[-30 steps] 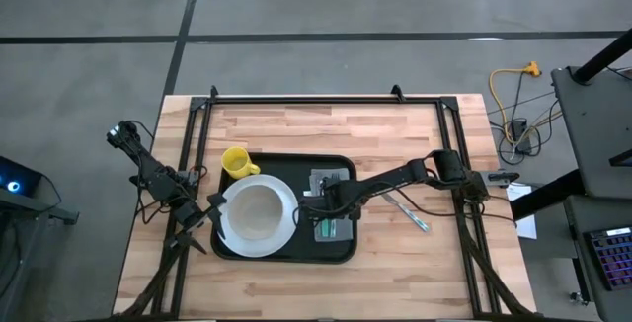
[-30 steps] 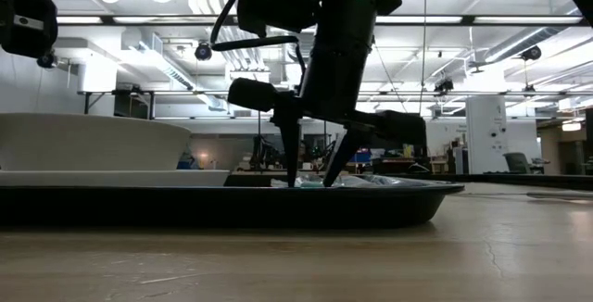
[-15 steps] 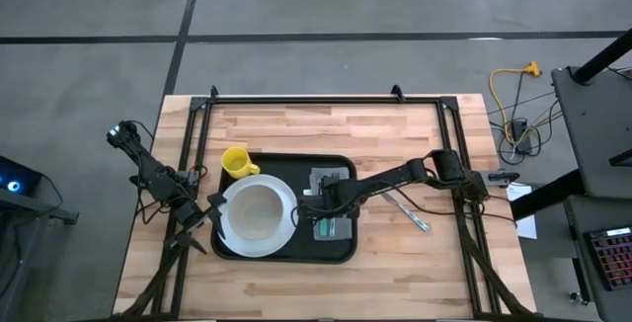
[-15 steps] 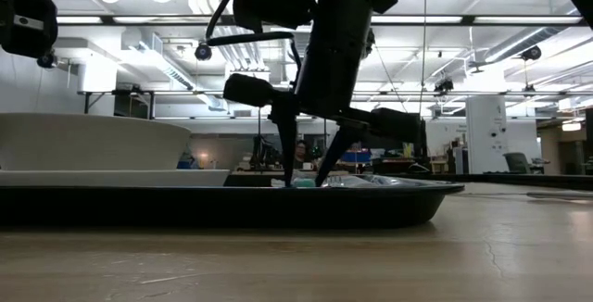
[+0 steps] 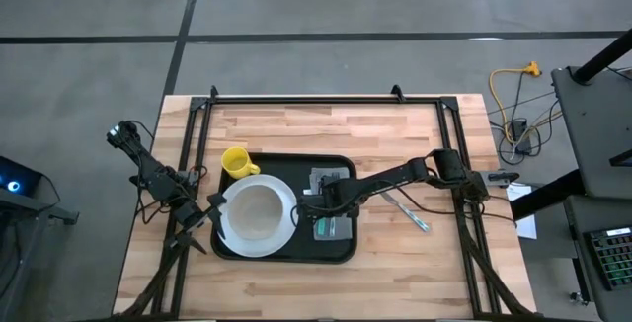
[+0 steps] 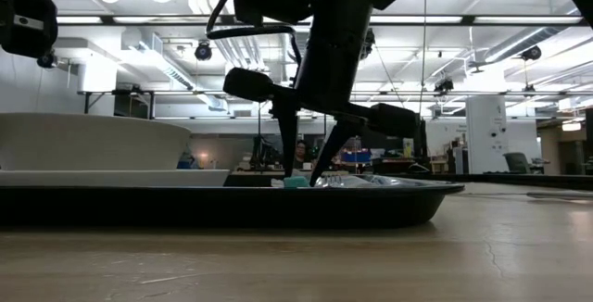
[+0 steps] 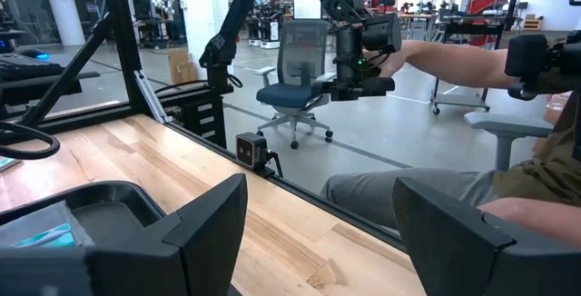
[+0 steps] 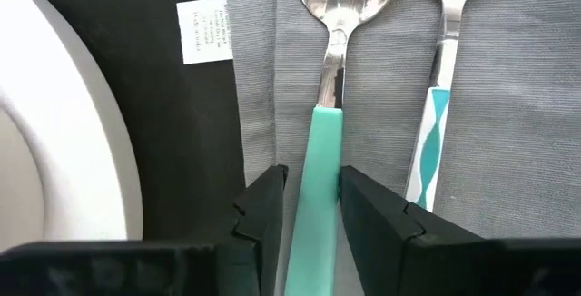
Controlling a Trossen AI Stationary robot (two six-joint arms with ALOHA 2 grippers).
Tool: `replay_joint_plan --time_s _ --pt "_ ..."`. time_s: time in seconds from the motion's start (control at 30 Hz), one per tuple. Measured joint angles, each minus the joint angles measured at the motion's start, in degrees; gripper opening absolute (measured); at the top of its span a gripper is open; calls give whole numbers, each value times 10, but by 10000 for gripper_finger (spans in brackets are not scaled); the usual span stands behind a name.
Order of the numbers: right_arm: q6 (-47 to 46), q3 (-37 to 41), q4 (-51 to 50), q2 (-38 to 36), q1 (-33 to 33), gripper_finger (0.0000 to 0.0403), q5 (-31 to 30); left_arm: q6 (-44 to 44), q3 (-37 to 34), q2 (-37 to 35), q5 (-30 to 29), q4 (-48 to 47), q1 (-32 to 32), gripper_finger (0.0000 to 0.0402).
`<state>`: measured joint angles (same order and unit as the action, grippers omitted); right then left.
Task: Set up tray
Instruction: Put the green spoon on the gray napkin to the left of the white and blue fork, then put the white and blue knife on the gray napkin to the right of the white and blue fork
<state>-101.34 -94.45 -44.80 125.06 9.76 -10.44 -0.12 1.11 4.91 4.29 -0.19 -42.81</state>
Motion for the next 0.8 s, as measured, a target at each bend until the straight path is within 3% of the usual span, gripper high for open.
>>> replay_joint_plan --time_s 0.8 --pt "28 -3 -30 -50 0 76 4 0 0 0 0 0 0 255"
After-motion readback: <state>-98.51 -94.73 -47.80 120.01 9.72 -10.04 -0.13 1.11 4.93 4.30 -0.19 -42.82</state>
